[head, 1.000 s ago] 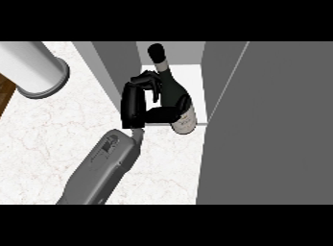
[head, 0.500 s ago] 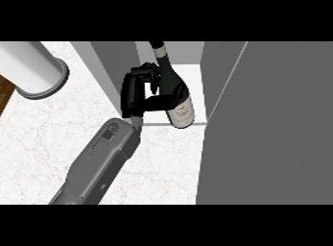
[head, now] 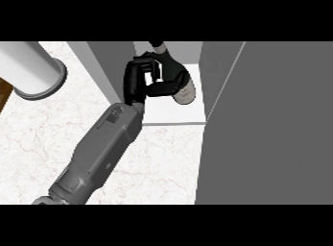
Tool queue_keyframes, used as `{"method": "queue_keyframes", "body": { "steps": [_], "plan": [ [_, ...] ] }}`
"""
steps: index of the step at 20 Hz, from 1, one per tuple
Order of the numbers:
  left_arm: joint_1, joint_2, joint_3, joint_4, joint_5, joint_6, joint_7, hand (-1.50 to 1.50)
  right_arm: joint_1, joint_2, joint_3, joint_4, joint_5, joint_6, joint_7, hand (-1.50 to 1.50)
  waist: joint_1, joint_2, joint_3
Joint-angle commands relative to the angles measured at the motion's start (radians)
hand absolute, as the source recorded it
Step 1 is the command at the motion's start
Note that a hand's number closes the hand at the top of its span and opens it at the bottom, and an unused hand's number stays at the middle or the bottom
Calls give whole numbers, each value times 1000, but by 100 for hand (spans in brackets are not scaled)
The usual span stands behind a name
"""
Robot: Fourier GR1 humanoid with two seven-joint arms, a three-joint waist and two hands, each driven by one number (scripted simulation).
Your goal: Pick up the wine, place it into the cabinet and close the cabinet
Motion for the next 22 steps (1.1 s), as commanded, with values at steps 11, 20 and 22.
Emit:
{"method": "queue_keyframes", "body": {
  "steps": [11, 20, 22],
  "plan": [
    [-237, 1, 148, 330, -14, 22, -192, 150, 89, 8, 5, -62, -64, 47, -52, -150, -18, 6, 1],
    [-232, -1, 261, 420, 66, -80, -221, 150, 47, 7, 8, -73, -74, 28, -1, -150, -21, 9, 0],
    [-244, 14, 289, 443, 84, -105, -247, 150, 38, 6, 2, -50, -65, 31, -21, -150, -33, 16, 0]
  ]
}}
